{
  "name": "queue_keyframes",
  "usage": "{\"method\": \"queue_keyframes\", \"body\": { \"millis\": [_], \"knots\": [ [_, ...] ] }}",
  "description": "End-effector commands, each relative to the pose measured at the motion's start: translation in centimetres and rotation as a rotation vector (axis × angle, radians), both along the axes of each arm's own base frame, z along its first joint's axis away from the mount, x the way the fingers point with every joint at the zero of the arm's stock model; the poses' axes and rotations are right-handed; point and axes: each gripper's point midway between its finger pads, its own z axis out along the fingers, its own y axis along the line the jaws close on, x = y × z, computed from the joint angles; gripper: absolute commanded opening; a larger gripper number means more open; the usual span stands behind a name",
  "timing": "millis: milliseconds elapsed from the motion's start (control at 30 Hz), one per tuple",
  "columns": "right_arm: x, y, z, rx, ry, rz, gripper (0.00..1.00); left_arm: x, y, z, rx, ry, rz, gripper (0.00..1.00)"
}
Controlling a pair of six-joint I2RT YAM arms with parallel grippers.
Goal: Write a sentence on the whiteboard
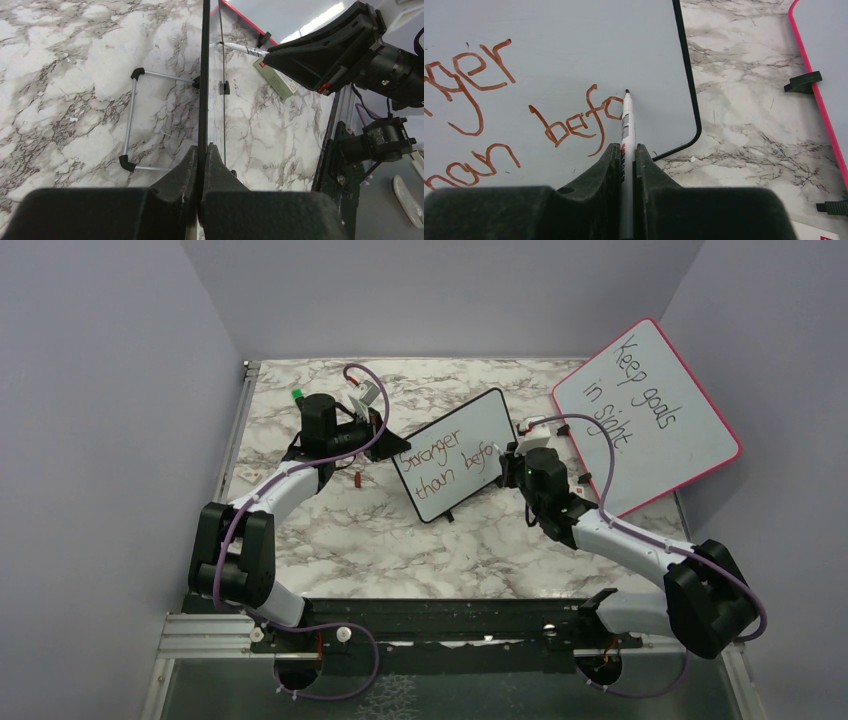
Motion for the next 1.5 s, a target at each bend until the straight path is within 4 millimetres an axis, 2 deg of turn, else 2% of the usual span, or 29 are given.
{"method": "queue_keyframes", "body": {
  "millis": [0, 433, 667, 833, 1267, 1467],
  "knots": [
    [1.0, 0.5, 1.6, 0.028, -0.040, 0.006, 0.01, -0.4, 0.8, -3.8, 0.085, 0.088, 0.035, 0.00],
    [-1.0, -0.8, -2.1, 0.012, 0.080, -0.027, 0.01, -0.4, 0.8, -3.7, 0.085, 0.087, 0.036, 0.00],
    [-1.4, -0.9, -2.9, 0.008, 0.102, -0.029, 0.01, -0.4, 0.9, -3.7, 0.084, 0.087, 0.037, 0.00],
    [-1.3, -0.8, -2.5, 0.016, 0.090, -0.025, 0.01, -0.4, 0.8, -3.6, 0.083, 0.085, 0.037, 0.00],
    [0.5, 1.0, 0.9, 0.050, 0.011, 0.027, 0.01, -0.4, 0.8, -3.7, 0.083, 0.089, 0.034, 0.00],
    [0.9, 1.1, 1.3, 0.049, -0.001, 0.020, 0.01, -0.4, 0.8, -3.8, 0.084, 0.088, 0.032, 0.00]
  ]
}}
